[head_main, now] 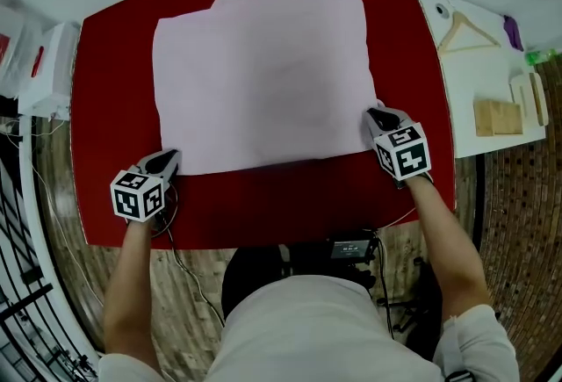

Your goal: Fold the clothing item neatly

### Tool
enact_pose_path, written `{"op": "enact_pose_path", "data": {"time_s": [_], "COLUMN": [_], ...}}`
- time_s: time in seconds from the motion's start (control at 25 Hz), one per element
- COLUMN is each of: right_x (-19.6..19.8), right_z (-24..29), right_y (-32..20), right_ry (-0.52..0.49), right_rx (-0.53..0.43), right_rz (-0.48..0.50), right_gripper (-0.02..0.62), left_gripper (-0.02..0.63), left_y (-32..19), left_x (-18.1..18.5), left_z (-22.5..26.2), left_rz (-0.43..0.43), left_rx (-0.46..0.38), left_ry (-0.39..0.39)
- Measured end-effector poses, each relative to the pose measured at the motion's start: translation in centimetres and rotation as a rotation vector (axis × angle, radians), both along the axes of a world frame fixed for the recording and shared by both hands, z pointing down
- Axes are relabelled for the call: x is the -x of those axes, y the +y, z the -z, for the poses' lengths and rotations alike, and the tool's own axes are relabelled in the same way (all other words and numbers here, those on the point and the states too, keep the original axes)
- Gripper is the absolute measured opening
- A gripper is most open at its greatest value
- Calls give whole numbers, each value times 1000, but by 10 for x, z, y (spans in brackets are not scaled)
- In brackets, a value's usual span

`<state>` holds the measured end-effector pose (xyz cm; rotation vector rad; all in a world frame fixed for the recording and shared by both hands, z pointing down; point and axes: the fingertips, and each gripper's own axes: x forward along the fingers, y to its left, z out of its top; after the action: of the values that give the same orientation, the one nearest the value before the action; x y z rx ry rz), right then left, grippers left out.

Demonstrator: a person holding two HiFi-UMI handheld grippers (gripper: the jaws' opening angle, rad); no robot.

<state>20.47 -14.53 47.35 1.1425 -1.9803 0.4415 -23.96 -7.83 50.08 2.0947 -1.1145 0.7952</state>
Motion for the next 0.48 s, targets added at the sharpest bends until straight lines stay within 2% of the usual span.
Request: {"op": "enact_pose_path", "data": {"time_s": [0.12, 0.32, 0.48], "right_x": [2, -18, -26], "right_z": [-11, -41, -47], "right_y": [18, 37, 44], "right_ry": [5, 127, 103], "right_rx": [28, 89, 102], "right_rz": [31, 42, 26], "right_gripper": [20, 18, 17], "left_gripper": [8, 6, 6], "left_y": [6, 14, 19], "left_x": [0, 1, 5], "left_z": [-6, -23, -30], "left_rz": [6, 16, 28], "left_rx": [21, 79, 105], "left_ry": [-4, -22, -10]}}
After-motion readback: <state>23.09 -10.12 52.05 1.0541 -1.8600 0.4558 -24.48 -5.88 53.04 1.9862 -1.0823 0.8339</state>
